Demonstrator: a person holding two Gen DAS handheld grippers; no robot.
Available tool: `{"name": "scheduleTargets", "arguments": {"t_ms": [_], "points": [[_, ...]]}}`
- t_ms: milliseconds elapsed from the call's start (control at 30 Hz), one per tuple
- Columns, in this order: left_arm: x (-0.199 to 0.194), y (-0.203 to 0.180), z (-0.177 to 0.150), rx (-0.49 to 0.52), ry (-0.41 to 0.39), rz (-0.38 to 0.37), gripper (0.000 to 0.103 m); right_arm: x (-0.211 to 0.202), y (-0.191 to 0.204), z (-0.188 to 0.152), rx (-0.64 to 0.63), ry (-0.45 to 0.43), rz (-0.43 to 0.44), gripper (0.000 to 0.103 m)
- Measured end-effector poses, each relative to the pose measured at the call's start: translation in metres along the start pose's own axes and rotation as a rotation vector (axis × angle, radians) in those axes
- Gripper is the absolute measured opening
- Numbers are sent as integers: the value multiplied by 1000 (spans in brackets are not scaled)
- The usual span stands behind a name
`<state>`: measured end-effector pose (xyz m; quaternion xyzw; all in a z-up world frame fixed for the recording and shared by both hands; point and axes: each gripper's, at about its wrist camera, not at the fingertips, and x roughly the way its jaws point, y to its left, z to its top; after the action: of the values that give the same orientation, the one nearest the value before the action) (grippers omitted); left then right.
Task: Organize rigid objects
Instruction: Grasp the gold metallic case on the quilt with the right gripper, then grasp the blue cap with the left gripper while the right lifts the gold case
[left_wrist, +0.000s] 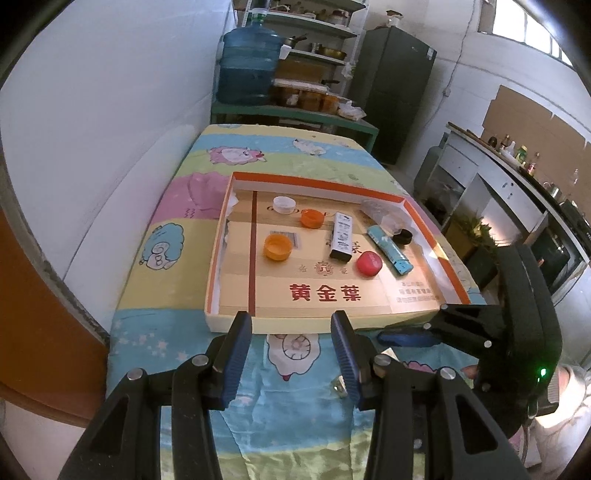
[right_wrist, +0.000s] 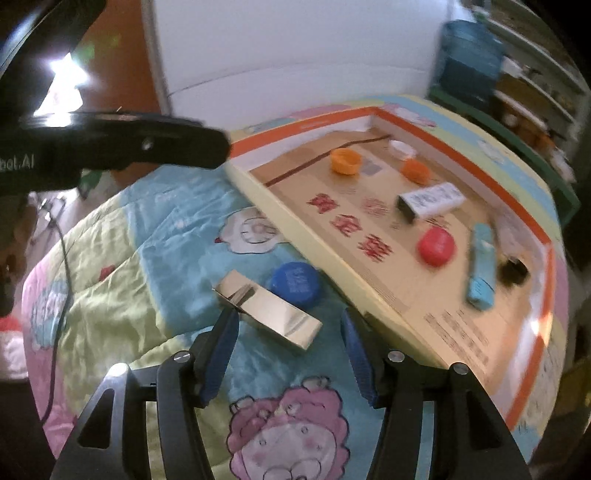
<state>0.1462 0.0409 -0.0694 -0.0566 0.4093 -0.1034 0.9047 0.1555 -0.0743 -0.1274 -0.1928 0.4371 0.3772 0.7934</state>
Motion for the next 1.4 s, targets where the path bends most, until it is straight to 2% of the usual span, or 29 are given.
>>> {"name": "scheduleTargets", "arguments": {"t_ms": [367,533,567,600,633,667,833,933,1067,1167,1267,1400], "points": [[13,5,-3,-17,30,-13,44,-6,38,-6,-88,44,96,57],[11,8,-6,-27,28,-8,44,1,42,2,-37,34,97,56],[10,9,-6,-28,26,-5,44,4,38,6,3,24,100,49],[8,10,-7,-31,25,-1,44,6,35,9,29,16,99,34],[8,12,-7,-34,24,1,44,8,31,12,67,12,92,24],[7,14,-7,-39,25,4,44,10,28,14,90,13,82,19],[12,10,-11,-25,39,-15,44,2,28,5,149,-7,96,18],[20,-6,-17,24,60,-64,44,-15,32,-14,210,-31,91,18],[38,-38,-27,121,109,-106,44,-37,25,-42,317,-55,30,18],[51,-56,-32,174,116,-67,44,-49,19,-56,364,-55,-8,18],[59,-60,-32,184,117,-25,45,-58,16,-63,381,-62,-40,18],[70,-62,-32,197,136,-8,45,-65,16,-68,391,-69,-50,18]]}}
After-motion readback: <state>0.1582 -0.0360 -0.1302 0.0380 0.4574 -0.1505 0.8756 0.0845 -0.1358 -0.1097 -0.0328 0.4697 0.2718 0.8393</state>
